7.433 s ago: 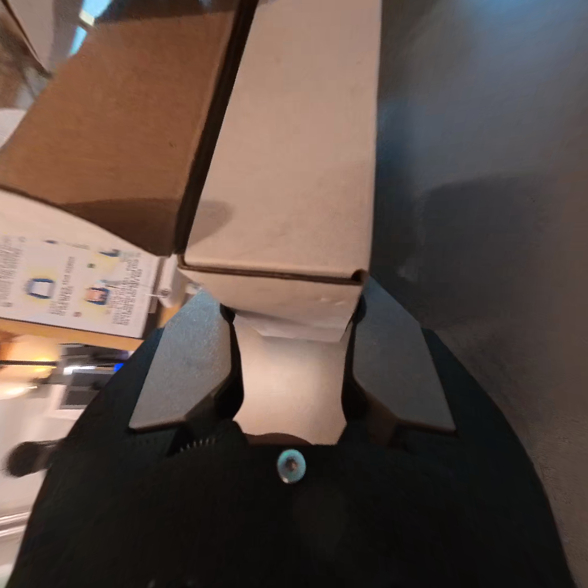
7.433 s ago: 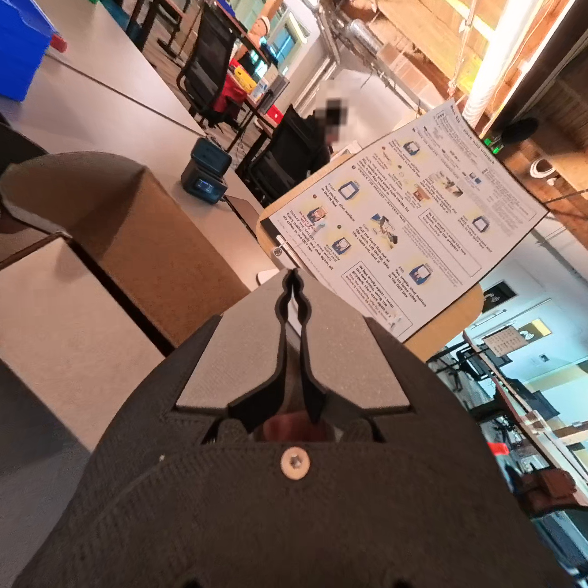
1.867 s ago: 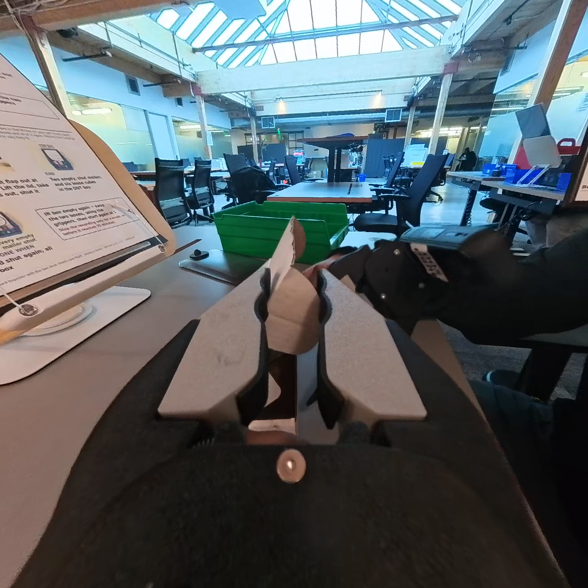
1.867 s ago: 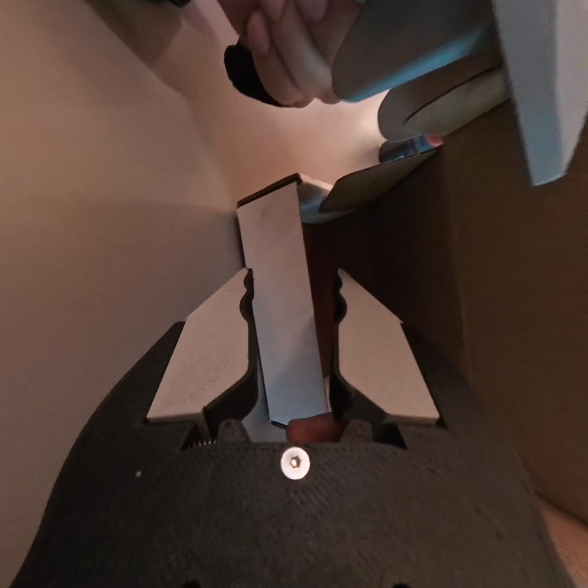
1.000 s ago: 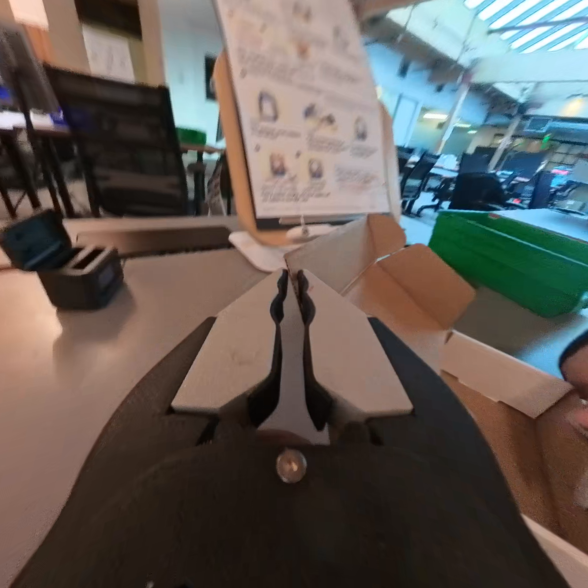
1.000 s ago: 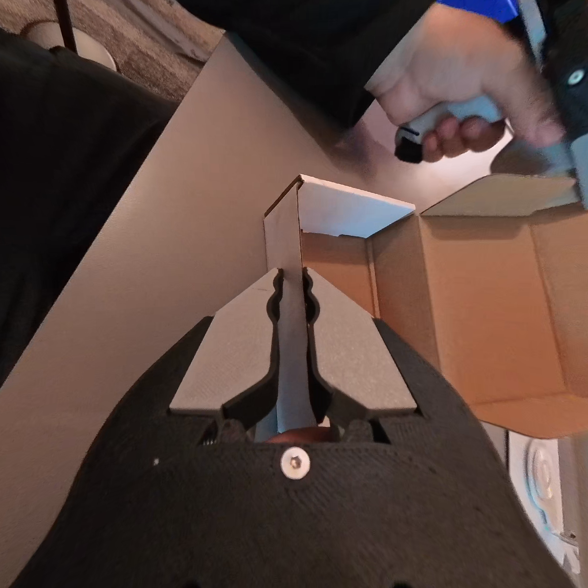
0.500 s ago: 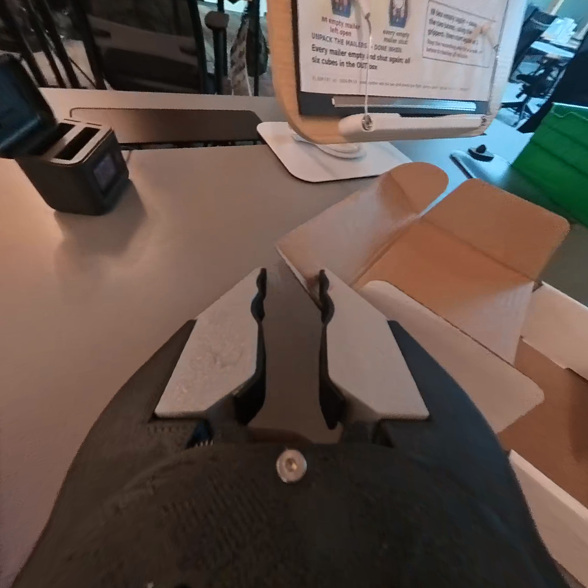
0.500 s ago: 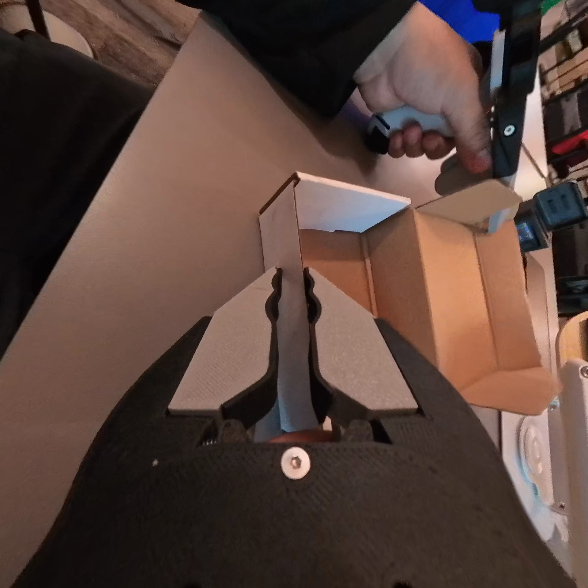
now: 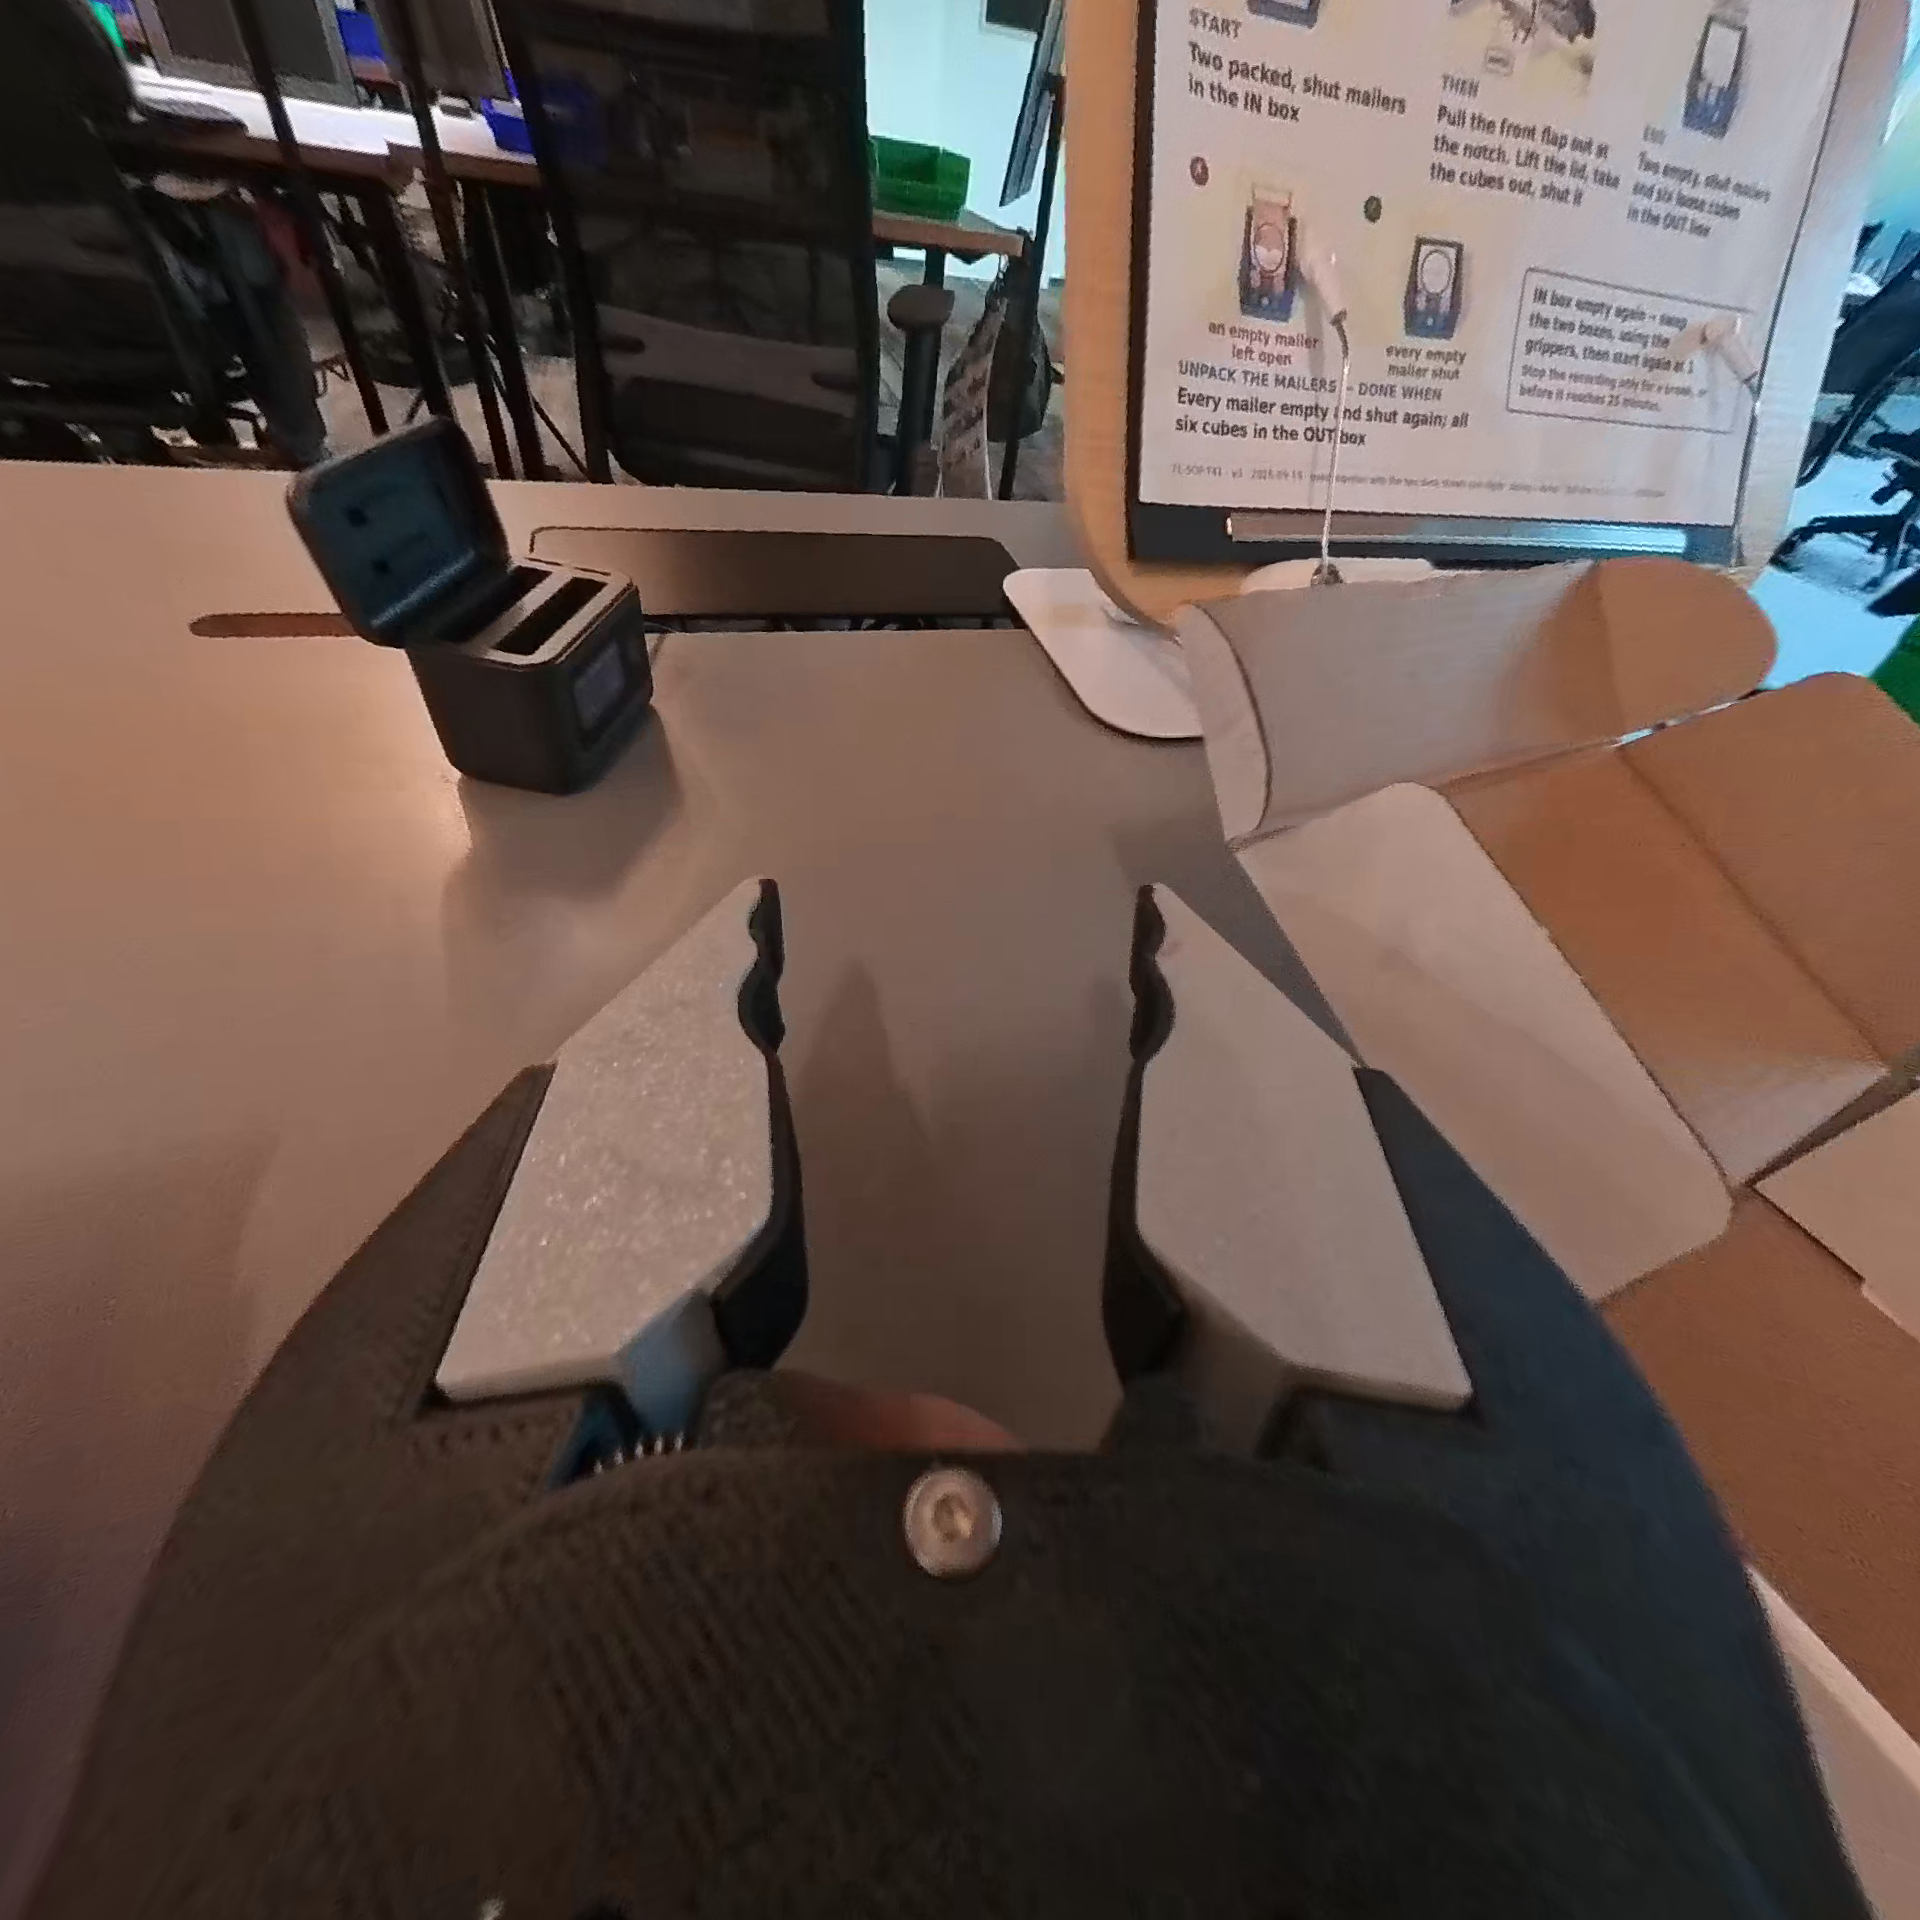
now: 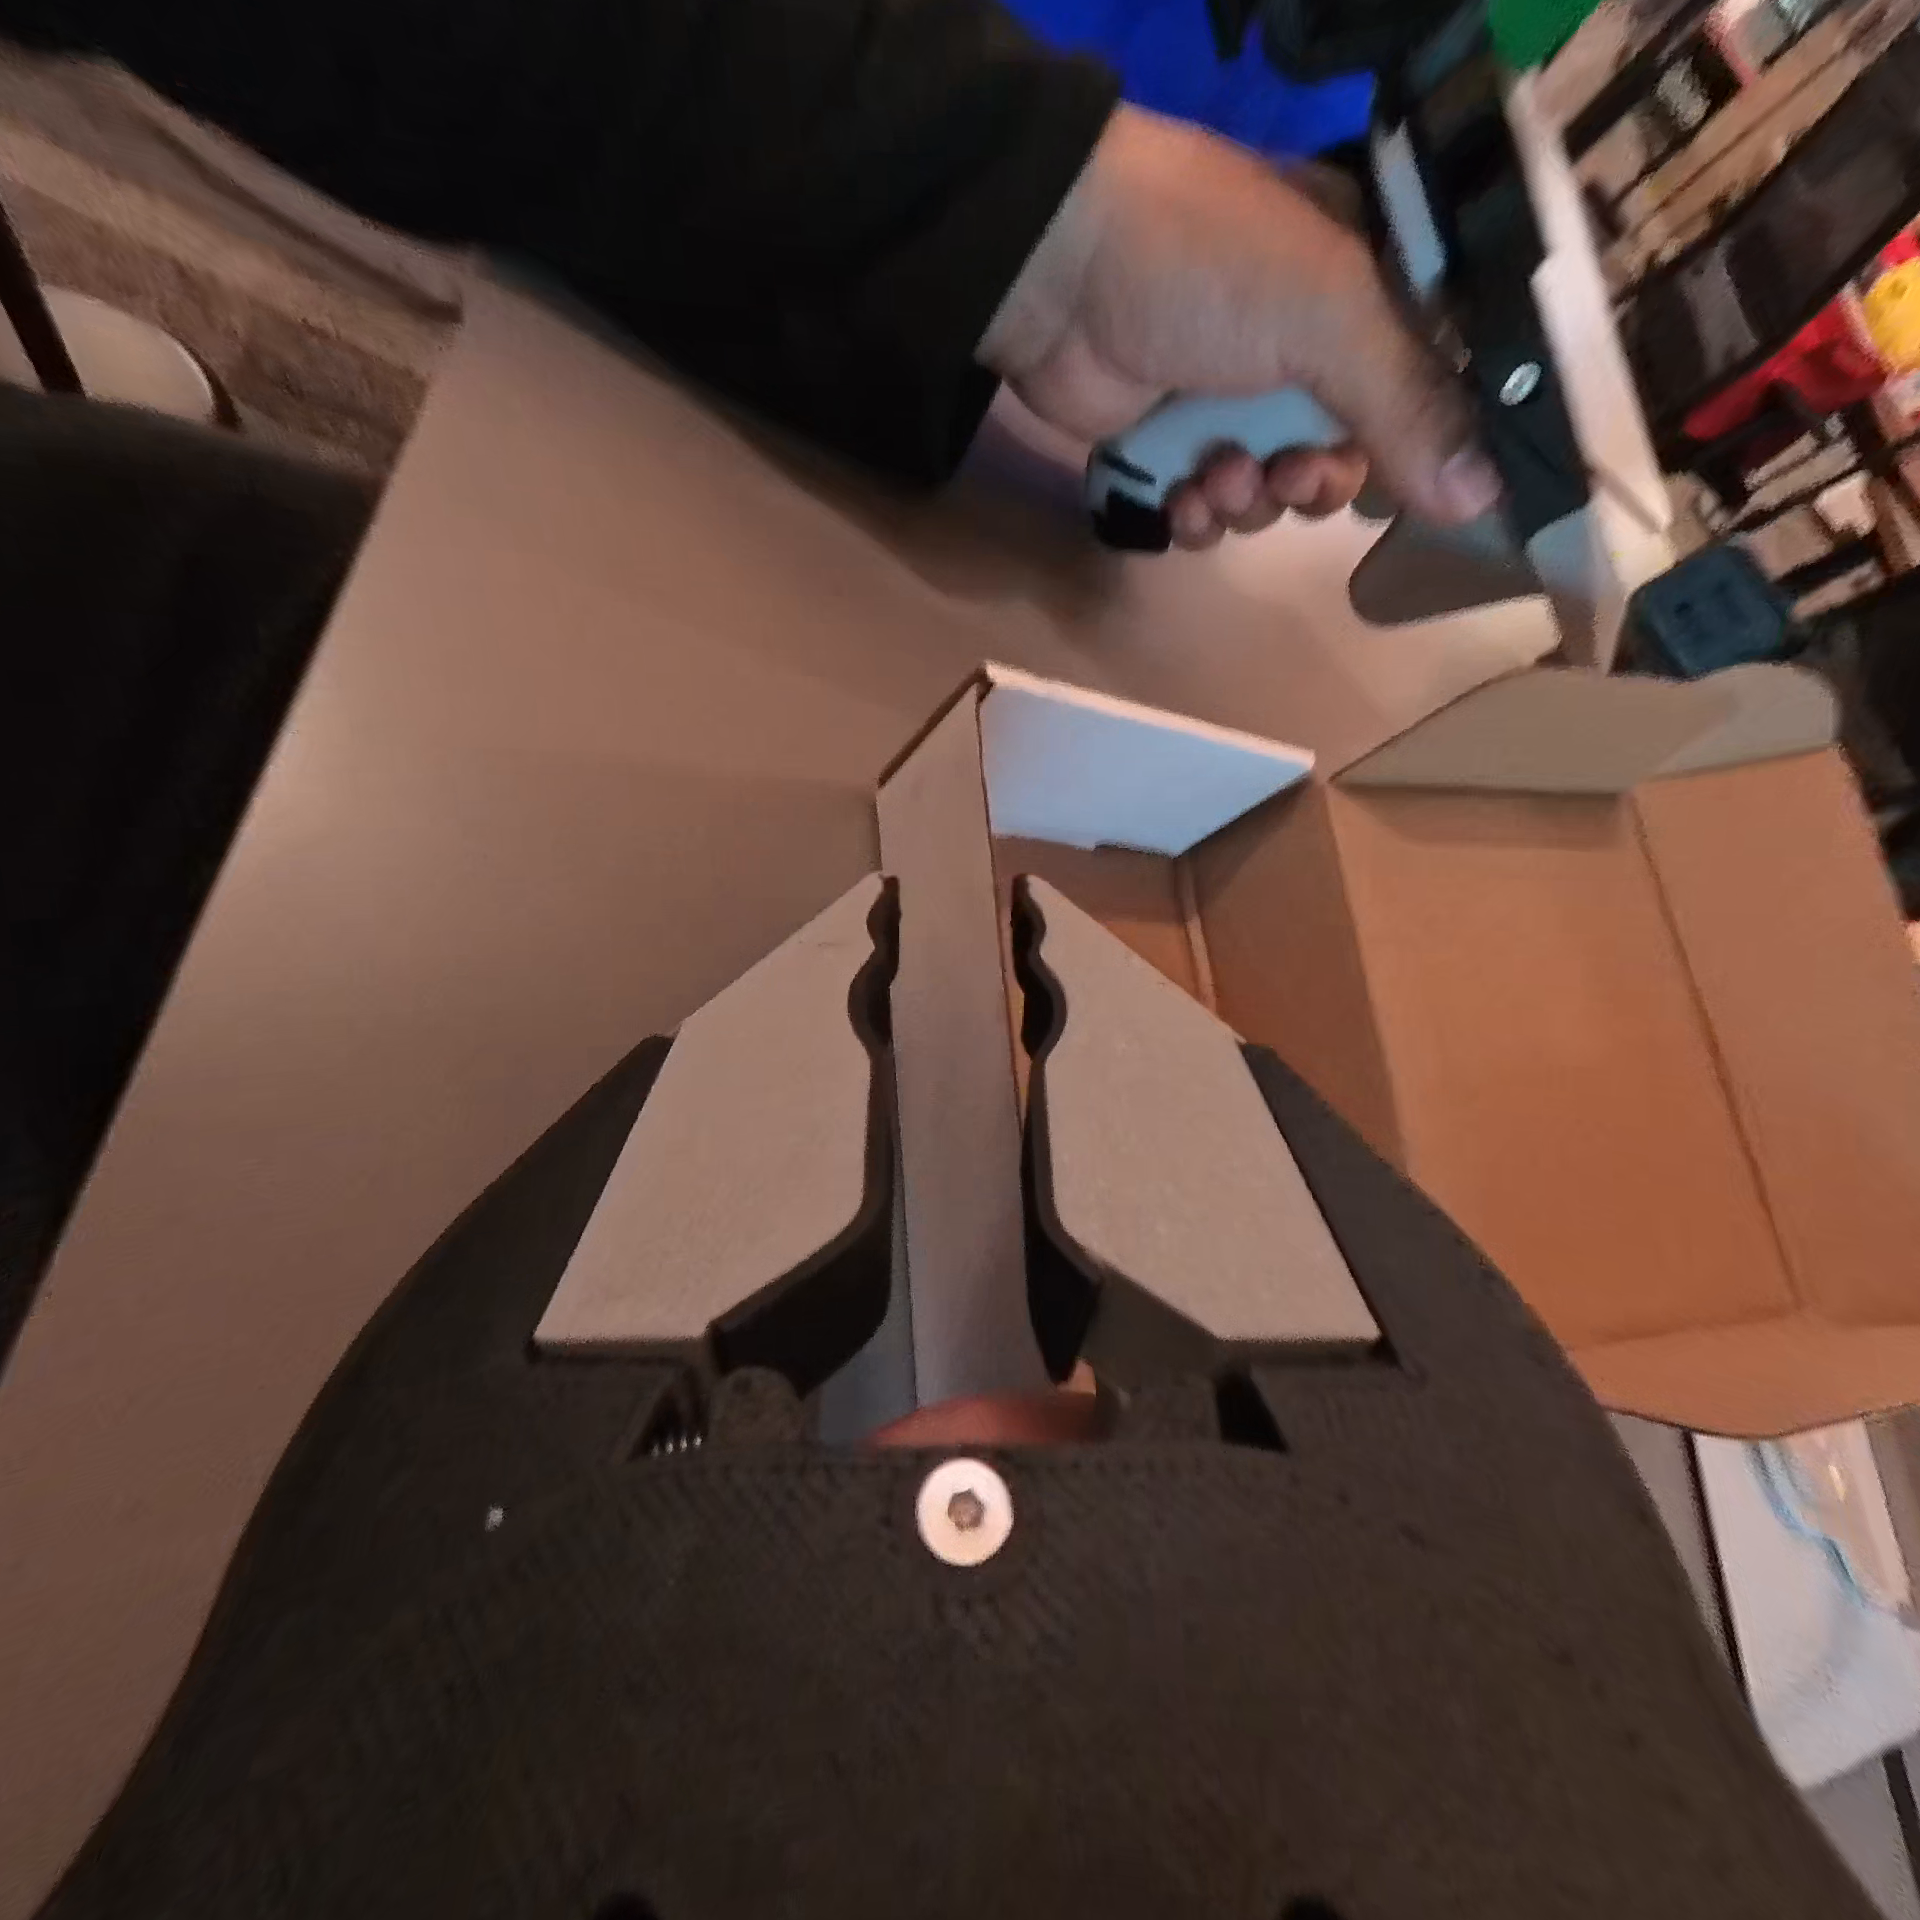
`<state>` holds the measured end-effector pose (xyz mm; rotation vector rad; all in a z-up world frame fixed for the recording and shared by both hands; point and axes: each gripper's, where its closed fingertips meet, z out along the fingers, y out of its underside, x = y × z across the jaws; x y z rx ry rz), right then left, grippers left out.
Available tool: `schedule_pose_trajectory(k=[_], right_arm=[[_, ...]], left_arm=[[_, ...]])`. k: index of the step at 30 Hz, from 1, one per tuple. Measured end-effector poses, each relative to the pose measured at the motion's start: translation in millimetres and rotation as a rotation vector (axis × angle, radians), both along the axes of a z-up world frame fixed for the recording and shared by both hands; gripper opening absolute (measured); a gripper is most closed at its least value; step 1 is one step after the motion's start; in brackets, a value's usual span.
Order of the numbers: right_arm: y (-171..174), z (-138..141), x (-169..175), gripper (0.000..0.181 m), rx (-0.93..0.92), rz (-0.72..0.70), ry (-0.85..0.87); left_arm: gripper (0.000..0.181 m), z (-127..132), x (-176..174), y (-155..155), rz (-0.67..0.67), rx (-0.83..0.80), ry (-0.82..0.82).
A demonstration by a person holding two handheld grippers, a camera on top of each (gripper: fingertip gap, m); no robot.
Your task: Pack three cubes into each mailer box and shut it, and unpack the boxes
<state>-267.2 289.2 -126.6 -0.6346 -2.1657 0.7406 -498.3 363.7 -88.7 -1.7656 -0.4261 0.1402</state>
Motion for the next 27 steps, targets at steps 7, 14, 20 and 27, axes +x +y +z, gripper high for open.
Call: schedule_pose_trajectory(k=[7,14,20,27], right_arm=[[-4,90,14,0.027,-0.32,0.077,0.323],[157,150,20,0.04,-0.597,-0.585,0.677],[206,134,29,0.048,-0.719,-0.791,0.623],[203,127,24,0.039,-0.674,-0.802,0.593]], left_arm=[[0.064,-11,7,6,-0.042,-0.046,-0.02],[0.057,-14,13,9,-0.058,-0.074,0.017],[0.054,-14,13,9,-0.058,-0.071,0.016],[0.051,-14,15,9,-0.06,-0.074,0.021]])
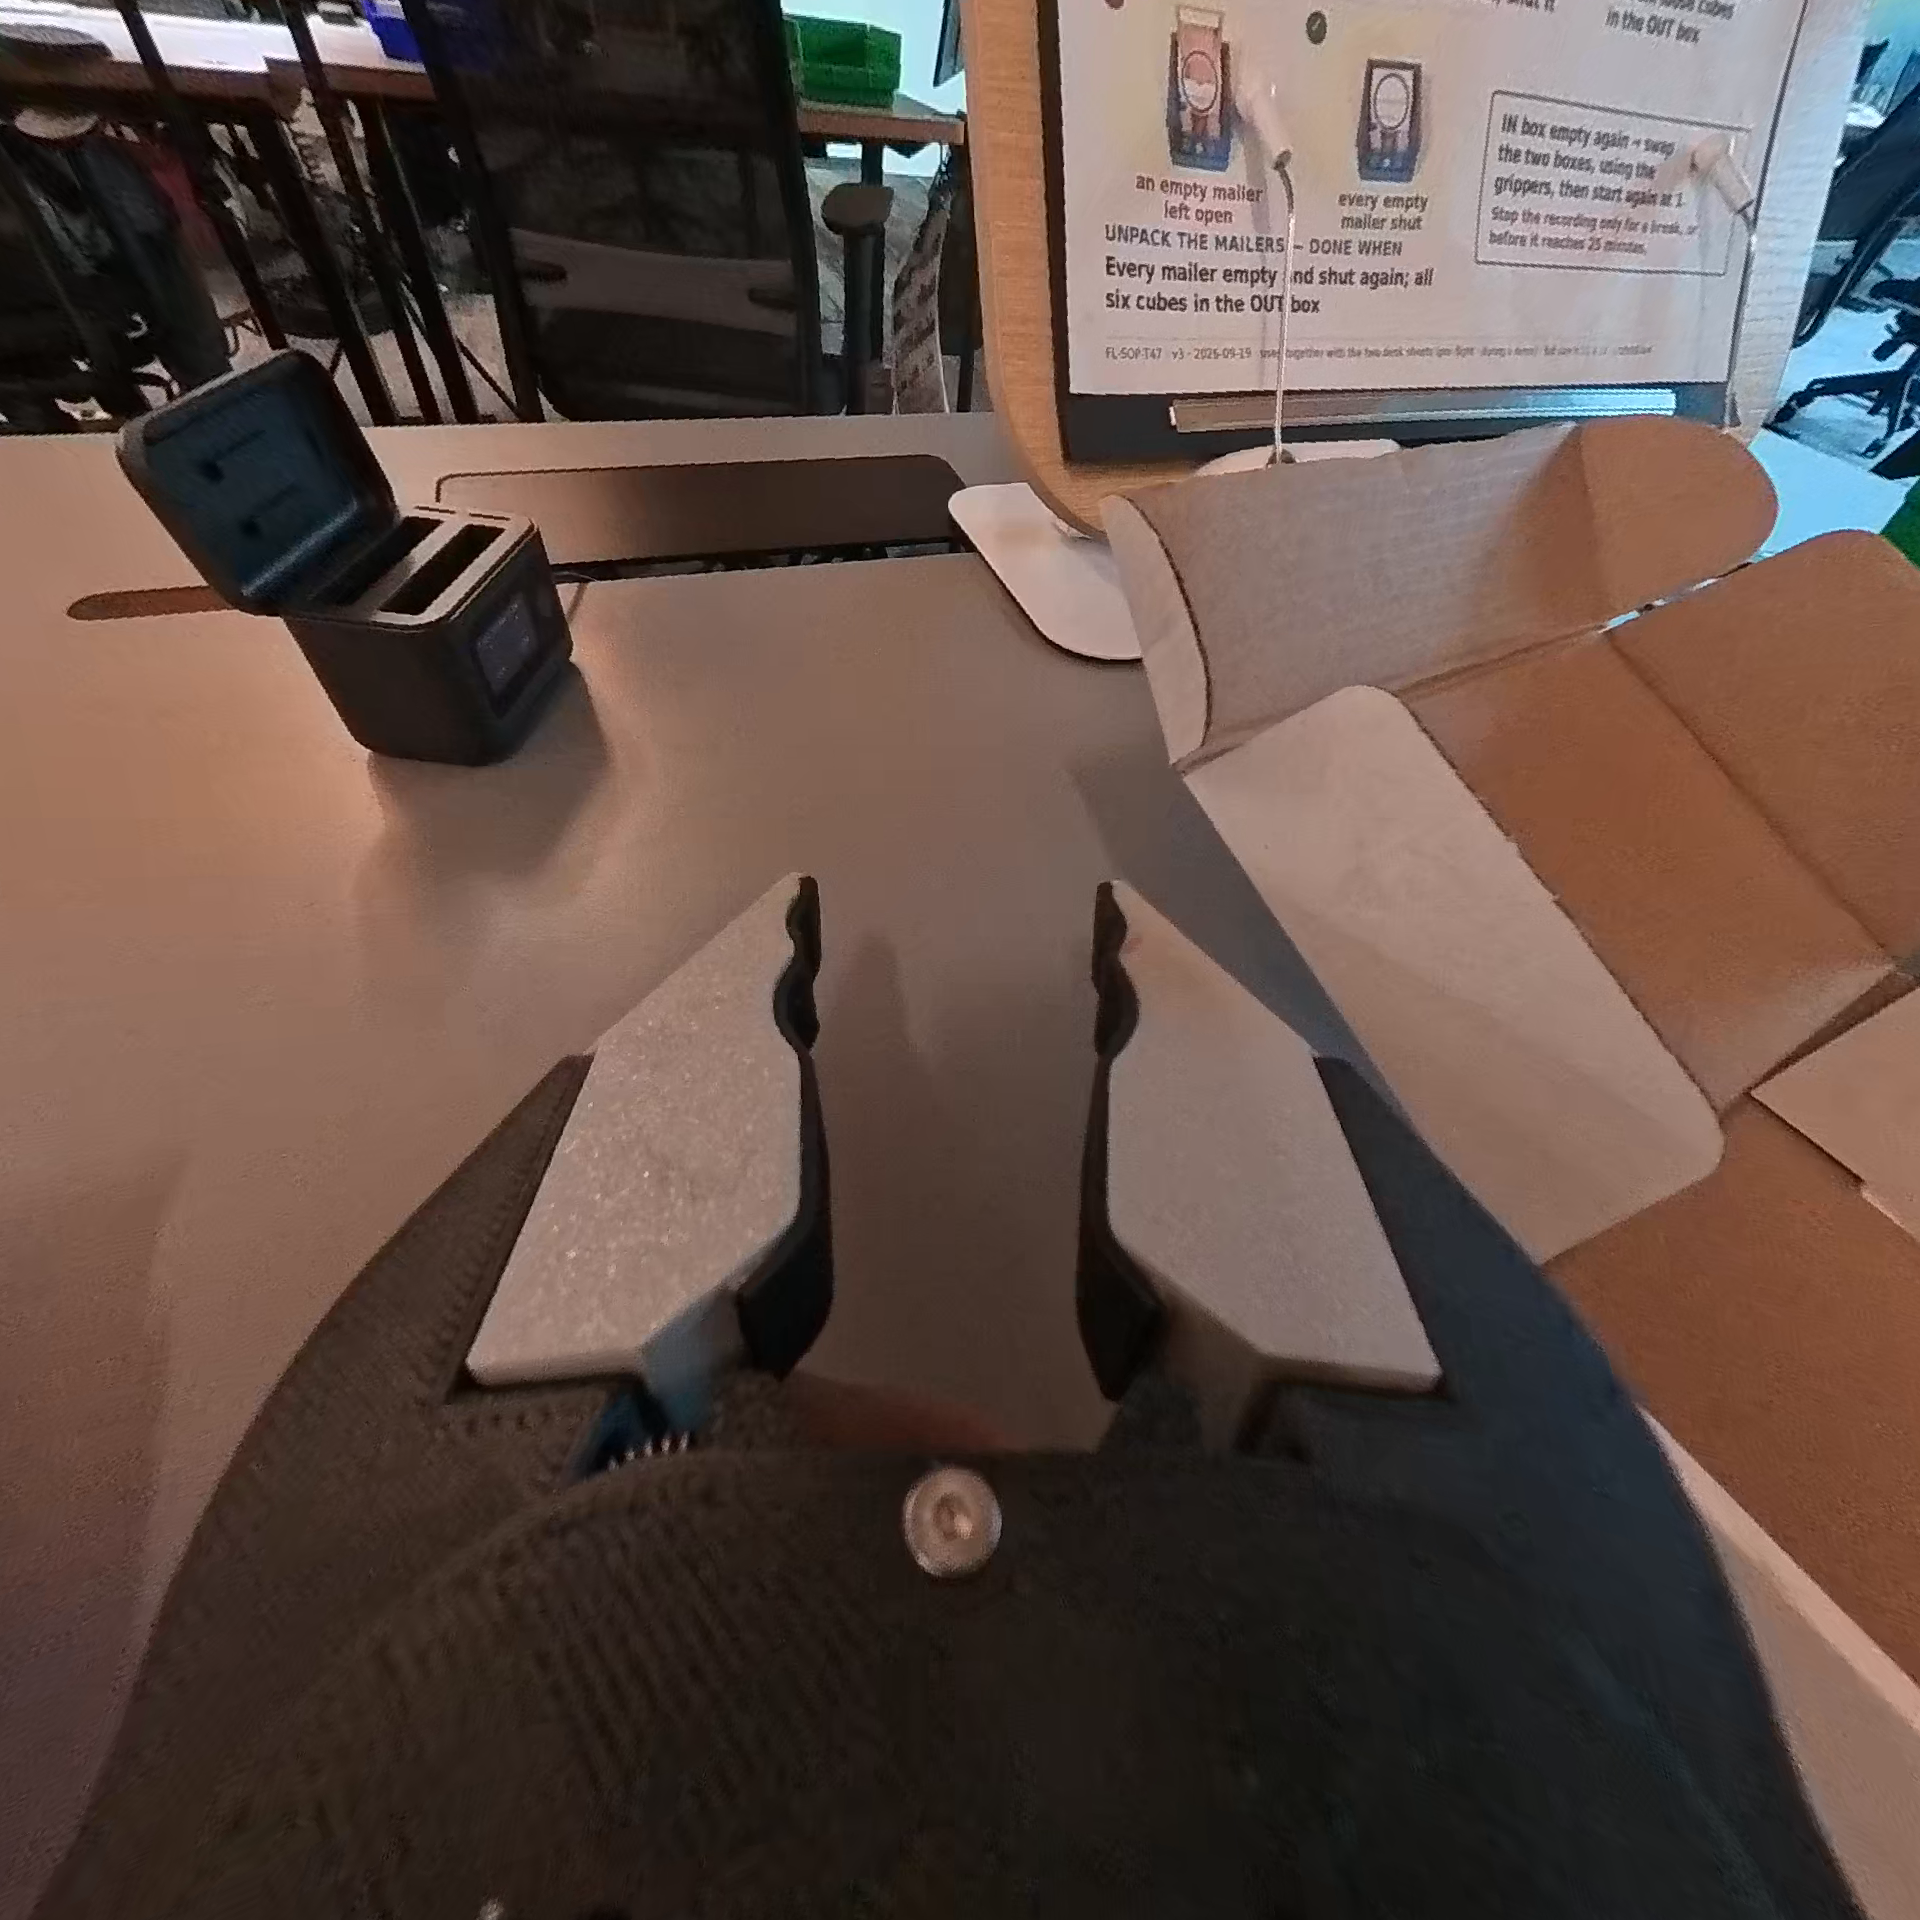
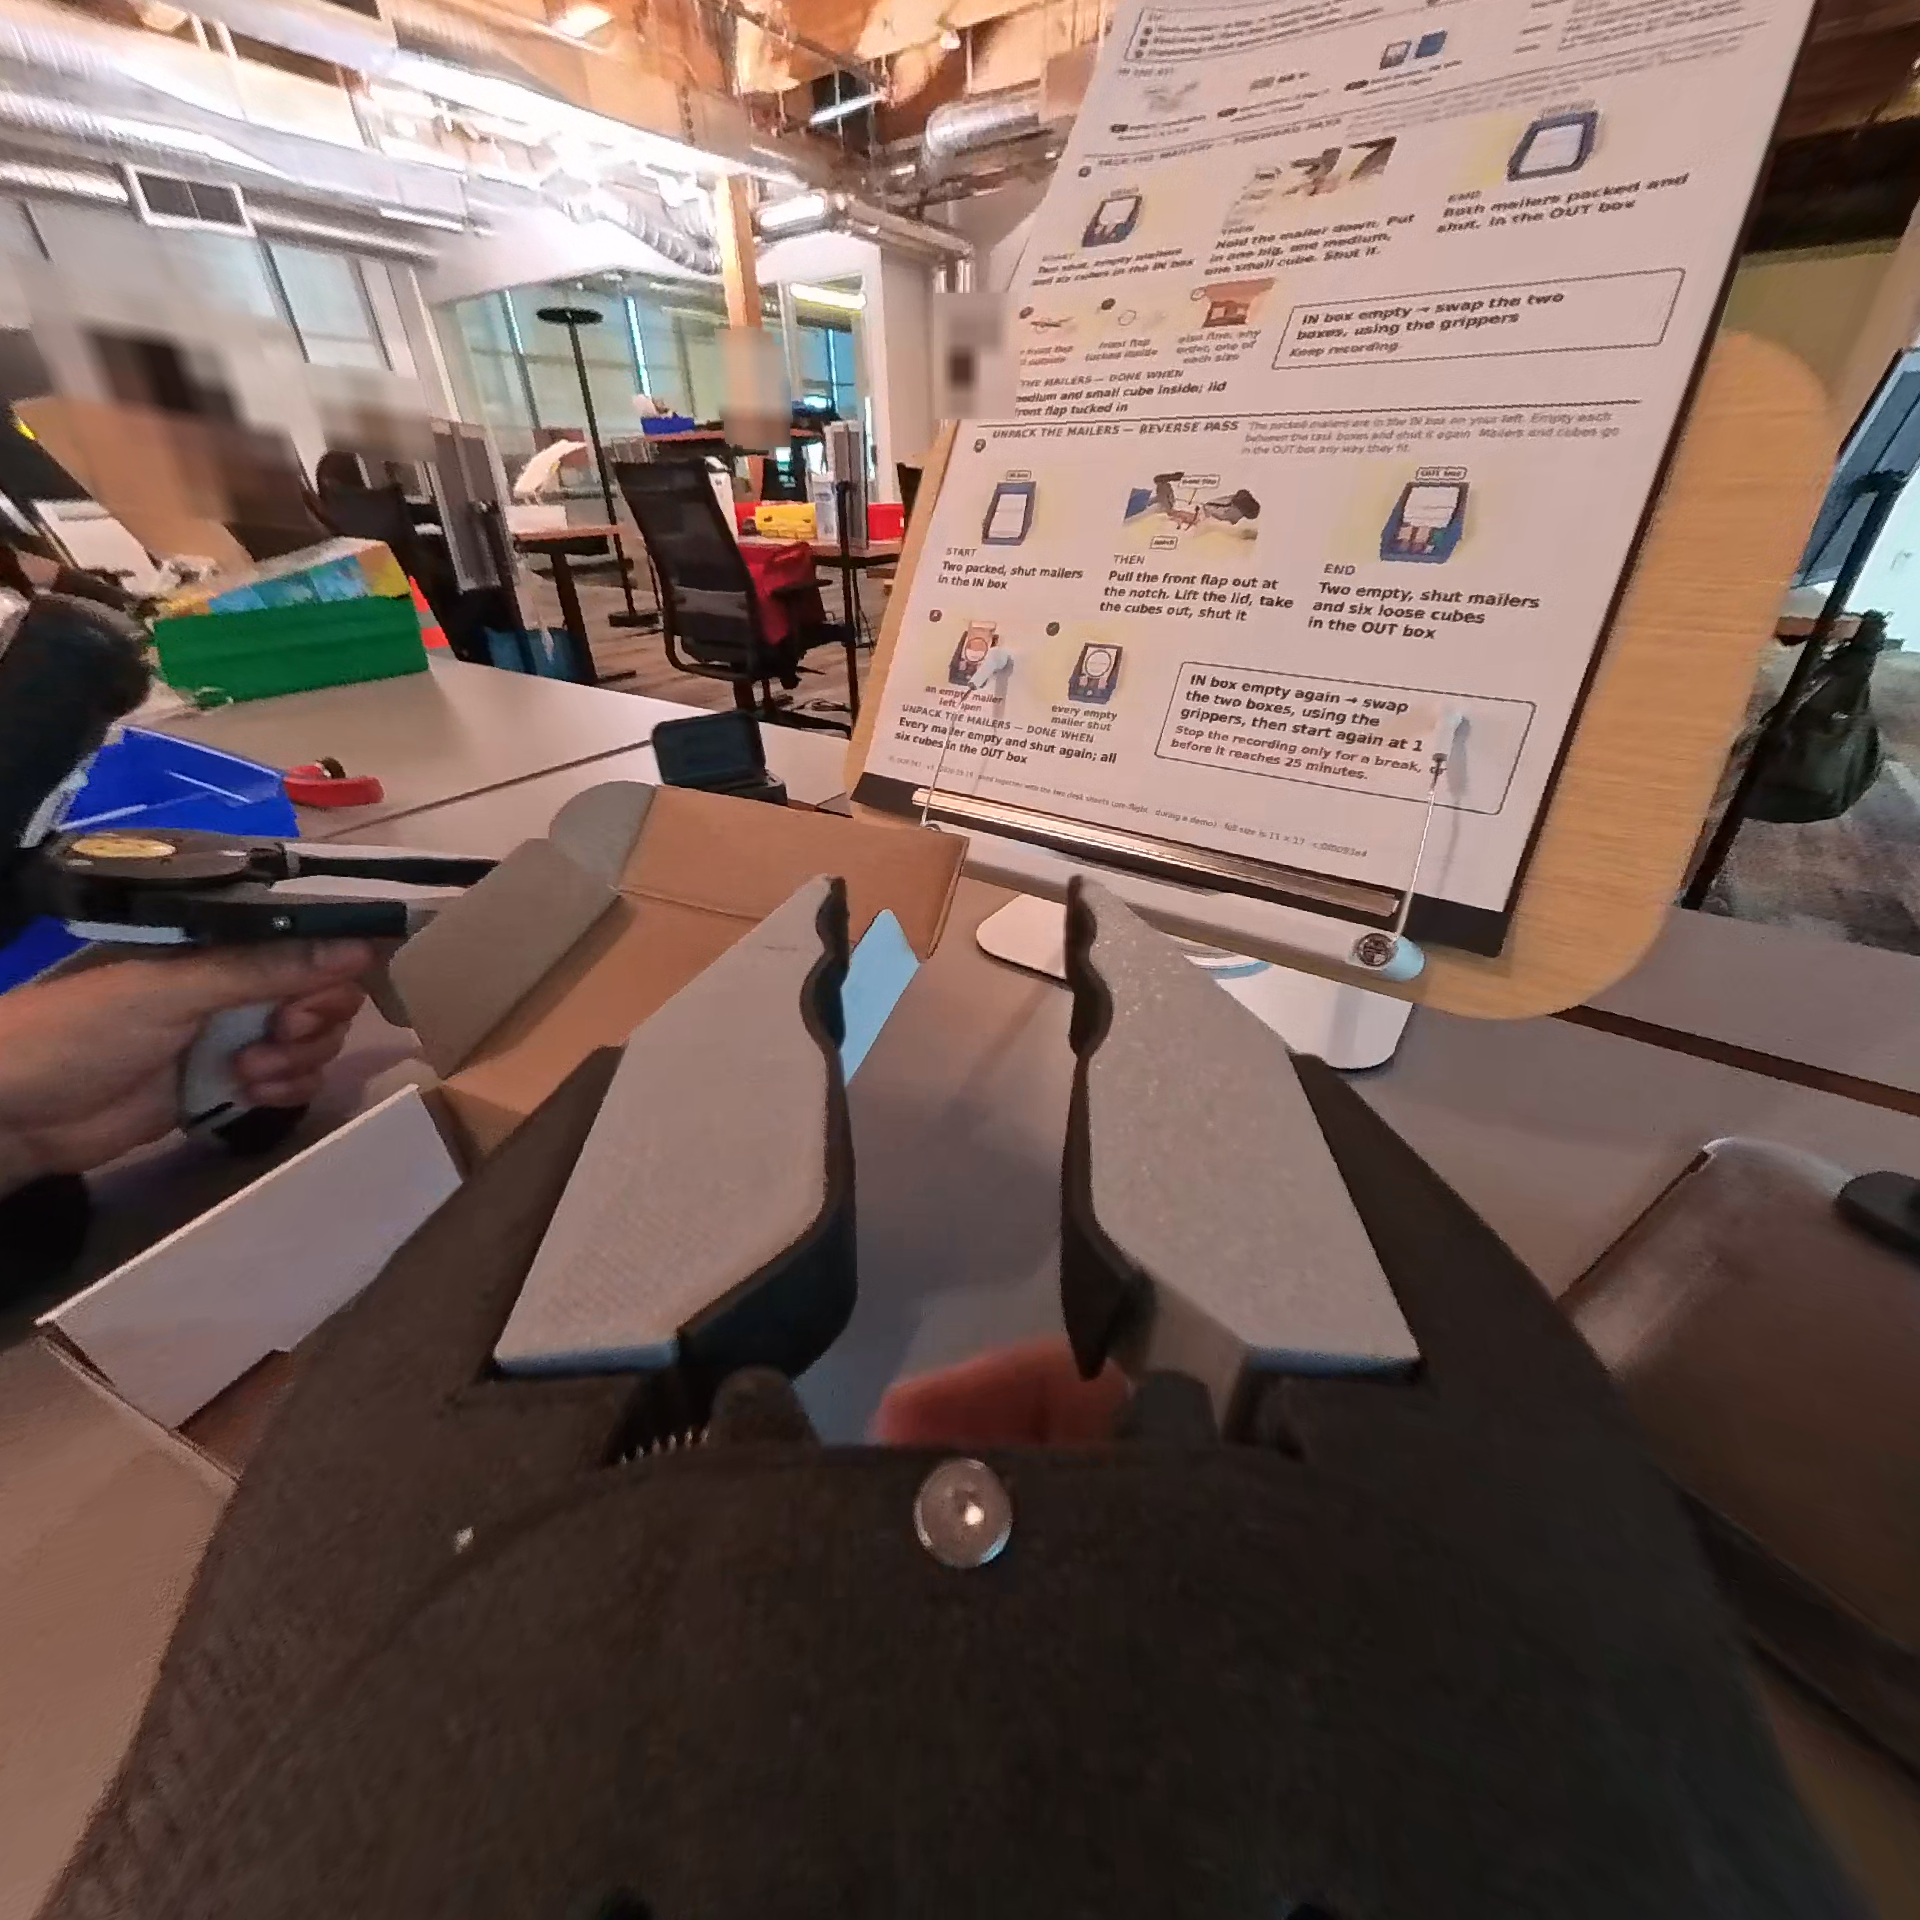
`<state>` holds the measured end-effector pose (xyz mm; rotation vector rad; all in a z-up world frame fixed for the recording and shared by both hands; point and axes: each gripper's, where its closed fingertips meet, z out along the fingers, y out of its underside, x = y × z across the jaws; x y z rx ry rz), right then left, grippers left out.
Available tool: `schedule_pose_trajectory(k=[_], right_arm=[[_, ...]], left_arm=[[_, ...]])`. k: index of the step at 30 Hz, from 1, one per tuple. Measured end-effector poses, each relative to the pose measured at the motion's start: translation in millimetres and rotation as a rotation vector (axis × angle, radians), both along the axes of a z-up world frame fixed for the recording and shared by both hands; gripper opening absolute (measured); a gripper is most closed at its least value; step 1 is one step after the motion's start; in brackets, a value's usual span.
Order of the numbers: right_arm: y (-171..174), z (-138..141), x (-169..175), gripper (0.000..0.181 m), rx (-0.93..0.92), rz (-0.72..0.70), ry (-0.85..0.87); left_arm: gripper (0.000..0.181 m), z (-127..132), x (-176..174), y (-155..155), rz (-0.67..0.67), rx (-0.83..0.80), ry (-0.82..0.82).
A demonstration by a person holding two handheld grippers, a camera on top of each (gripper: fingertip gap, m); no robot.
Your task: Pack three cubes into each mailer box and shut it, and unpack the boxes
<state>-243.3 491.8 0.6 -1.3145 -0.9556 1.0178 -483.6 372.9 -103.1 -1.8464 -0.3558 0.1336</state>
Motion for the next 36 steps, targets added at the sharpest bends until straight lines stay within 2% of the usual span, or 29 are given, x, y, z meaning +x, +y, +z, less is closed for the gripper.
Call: schedule_pose_trajectory(k=[3,11,36], right_arm=[[-0.6,-1.1,-0.5,0.035,0.006,0.0,-0.007],[5.5,-2.6,-0.2,0.05,-0.028,-0.026,-0.006],[6.0,-3.5,-1.1,0.049,0.014,-0.056,-0.021]], left_arm=[[0.05,-0.2,0.6,0.3,-0.003,-0.001,0.001],[0.047,-1.1,1.8,0.9,-0.01,-0.005,0.0],[0.045,-1.3,4.4,2.0,-0.017,-0.015,0.023]])
